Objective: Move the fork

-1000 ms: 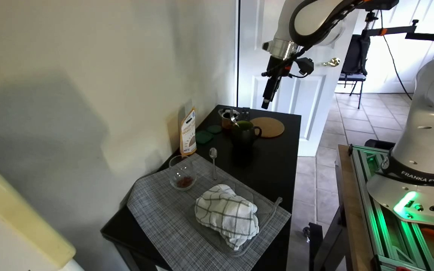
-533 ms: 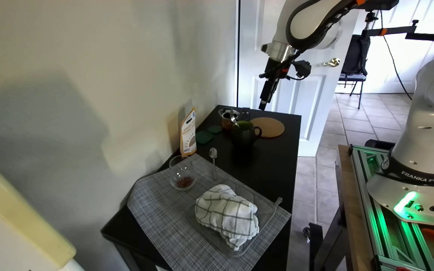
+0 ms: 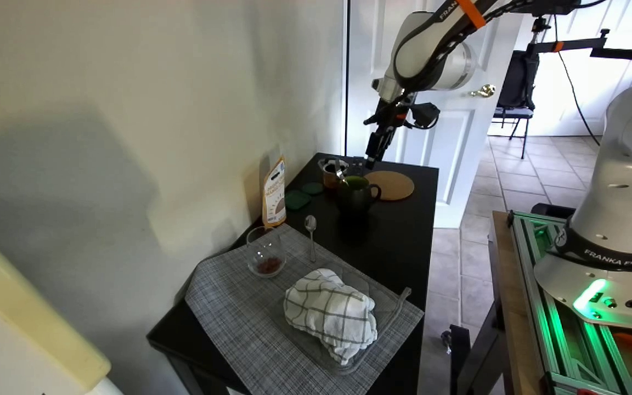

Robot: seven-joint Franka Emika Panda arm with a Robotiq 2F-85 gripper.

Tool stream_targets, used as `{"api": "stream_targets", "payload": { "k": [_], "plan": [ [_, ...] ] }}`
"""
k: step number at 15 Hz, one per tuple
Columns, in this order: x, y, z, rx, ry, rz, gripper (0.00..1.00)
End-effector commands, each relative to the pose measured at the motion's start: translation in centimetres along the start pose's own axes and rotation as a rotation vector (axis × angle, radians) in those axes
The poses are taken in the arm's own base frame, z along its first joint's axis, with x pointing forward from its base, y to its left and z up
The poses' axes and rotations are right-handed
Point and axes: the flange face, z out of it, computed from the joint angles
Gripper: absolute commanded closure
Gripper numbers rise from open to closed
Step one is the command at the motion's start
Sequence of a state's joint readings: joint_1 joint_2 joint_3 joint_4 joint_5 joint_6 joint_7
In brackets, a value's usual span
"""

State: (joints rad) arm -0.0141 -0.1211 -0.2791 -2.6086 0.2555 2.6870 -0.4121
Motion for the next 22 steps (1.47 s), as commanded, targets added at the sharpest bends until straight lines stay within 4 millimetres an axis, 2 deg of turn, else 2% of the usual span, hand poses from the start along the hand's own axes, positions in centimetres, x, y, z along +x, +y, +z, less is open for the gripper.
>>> {"api": "stream_targets", "payload": {
  "k": [1,6,8,11,12,13,16,22],
  "plan": [
    [1.9,0.8,2.5,-0.017,0.000,0.021,0.35],
    [4.5,0.0,5.2,-0.037,-0.013,-0.001,0.30],
    [5.4,-0.5,6.1,-0.036,-0.022,-0.010,0.34],
    [6.1,-1.5,7.3,-0.030,-0.034,-0.029,0.48],
    [6.2,-1.9,7.6,-0.028,-0.039,-0.034,0.56],
    [6.2,-2.1,7.8,-0.026,-0.043,-0.037,0.50],
    [6.2,-2.0,8.4,-0.022,-0.048,-0.026,0.54],
    [5.3,-0.4,8.5,-0.028,-0.053,0.012,0.59]
  ]
}}
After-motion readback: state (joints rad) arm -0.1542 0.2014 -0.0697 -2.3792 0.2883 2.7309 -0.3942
